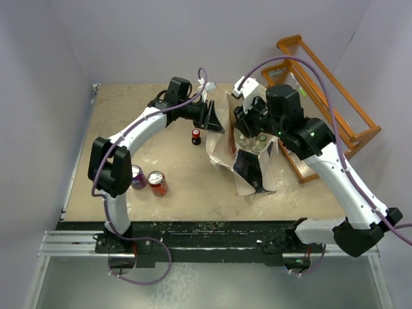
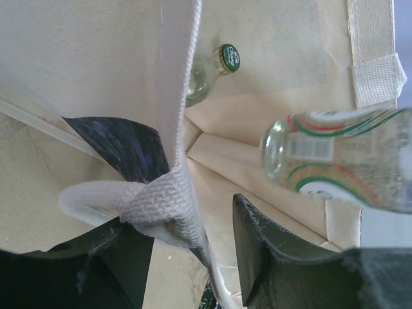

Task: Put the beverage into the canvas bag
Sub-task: Place the drink in the canvas bag.

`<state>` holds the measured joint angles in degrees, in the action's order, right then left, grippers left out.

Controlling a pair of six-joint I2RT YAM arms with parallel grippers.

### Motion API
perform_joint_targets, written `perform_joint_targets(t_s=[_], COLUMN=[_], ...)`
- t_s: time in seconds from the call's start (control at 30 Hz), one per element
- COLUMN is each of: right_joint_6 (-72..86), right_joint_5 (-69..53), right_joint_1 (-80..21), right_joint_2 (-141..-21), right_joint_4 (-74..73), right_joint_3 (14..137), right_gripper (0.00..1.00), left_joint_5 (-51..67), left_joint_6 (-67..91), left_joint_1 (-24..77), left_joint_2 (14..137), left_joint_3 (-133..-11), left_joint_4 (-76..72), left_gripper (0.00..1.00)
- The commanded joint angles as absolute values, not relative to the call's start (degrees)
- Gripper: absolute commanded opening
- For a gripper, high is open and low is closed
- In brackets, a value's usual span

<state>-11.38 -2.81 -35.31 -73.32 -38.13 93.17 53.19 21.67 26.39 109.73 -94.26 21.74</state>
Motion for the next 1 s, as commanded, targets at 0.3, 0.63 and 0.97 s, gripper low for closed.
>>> perform_joint_targets(t_s=[0.3,0.63,0.97], right_joint_6=[-10.93,-17.82,-17.14], right_joint_5=[-14.1,-11.5,-6.78], right_joint_1=[-35.41,-35.4,-35.4], right_joint_2=[-62.35,-57.33,-54.76], right_joint_4=[-41.41,-47.87,-45.76], right_joint_3=[86.23,79.35,73.84], right_gripper=[0.0,0.0,0.0], left_joint_5=[50.91,49.52,44.81], left_joint_6=[18.91,19.77,17.22], left_joint_1=[27.85,29.26,29.27], left_joint_2=[106.52,106.0,105.42], left_joint_3=[-99.41,-103.05,-107.54], left_joint_4=[22.72,22.89,30.7], left_gripper=[0.21,0.0,0.0])
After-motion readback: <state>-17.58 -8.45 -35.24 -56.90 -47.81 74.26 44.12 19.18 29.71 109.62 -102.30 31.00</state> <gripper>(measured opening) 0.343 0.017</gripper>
